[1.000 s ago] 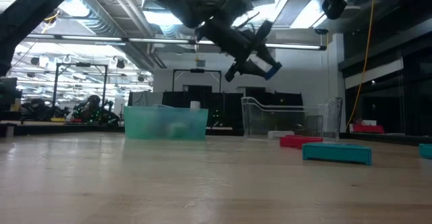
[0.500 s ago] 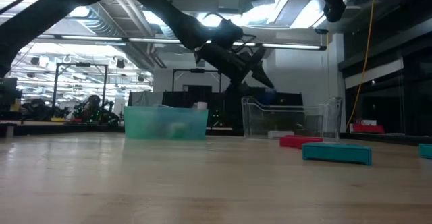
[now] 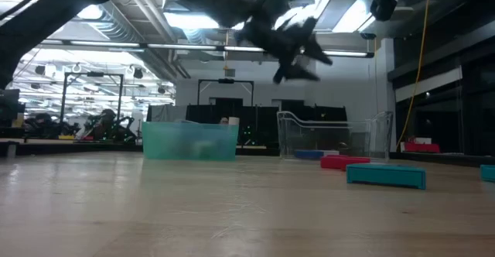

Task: Pick & Place Office items
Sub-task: Put the left light blue digital clock into the transparent bin

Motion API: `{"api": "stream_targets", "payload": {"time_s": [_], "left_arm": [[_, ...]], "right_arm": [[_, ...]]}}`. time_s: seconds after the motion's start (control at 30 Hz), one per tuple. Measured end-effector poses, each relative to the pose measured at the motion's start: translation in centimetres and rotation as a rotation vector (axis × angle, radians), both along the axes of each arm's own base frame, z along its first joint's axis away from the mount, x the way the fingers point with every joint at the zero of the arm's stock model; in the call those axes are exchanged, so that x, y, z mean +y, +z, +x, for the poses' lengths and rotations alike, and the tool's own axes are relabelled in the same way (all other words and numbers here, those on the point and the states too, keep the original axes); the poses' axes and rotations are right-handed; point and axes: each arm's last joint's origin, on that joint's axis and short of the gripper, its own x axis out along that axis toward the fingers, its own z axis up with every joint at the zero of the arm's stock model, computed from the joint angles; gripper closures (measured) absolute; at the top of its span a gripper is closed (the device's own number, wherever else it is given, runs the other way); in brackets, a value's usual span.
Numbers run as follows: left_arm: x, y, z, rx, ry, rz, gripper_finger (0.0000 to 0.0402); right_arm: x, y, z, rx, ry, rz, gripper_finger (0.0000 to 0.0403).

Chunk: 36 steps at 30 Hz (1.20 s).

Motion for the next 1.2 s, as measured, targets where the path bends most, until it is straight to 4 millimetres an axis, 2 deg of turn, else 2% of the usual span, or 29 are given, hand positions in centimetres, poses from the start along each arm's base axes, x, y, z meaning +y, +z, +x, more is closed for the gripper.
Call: {"api": "stream_targets", "payload": {"time_s": [0.13,0.3,0.4,0.57,0.67,0.77,0.93,1.2], "left_arm": [[-3.2,3.2,0.6,0.120,-0.046,0.195,0.0138],[-7.2,8.1,0.6,0.093,-0.124,0.198,0.0142],[-10.9,9.2,-0.1,0.242,-0.170,0.323,0.0146],[-17.9,7.0,-0.9,0.501,-0.377,0.416,0.0149],[-21.7,6.0,-0.7,0.513,-0.426,0.464,0.0149],[-24.7,3.5,0.2,0.493,-0.421,0.488,0.0149],[-27.4,-0.3,1.1,0.413,-0.370,0.349,0.0151],[-29.9,-6.3,0.1,0.450,-0.418,0.302,0.0158]], "right_arm": [[0.9,0.0,0.3,0.000,0.046,0.015,0.0111],[2.0,0.1,0.7,-0.014,0.062,-0.007,0.0111],[2.6,0.3,0.8,-0.039,0.100,-0.032,0.0111],[3.2,0.6,0.8,-0.076,0.151,-0.086,0.0111],[3.4,0.6,0.8,-0.076,0.181,-0.096,0.0111],[3.4,0.6,0.8,-0.076,0.193,-0.104,0.0111],[3.5,0.6,0.8,-0.074,0.219,-0.104,0.0111],[3.5,0.5,0.7,-0.066,0.243,-0.070,0.0111]]}}
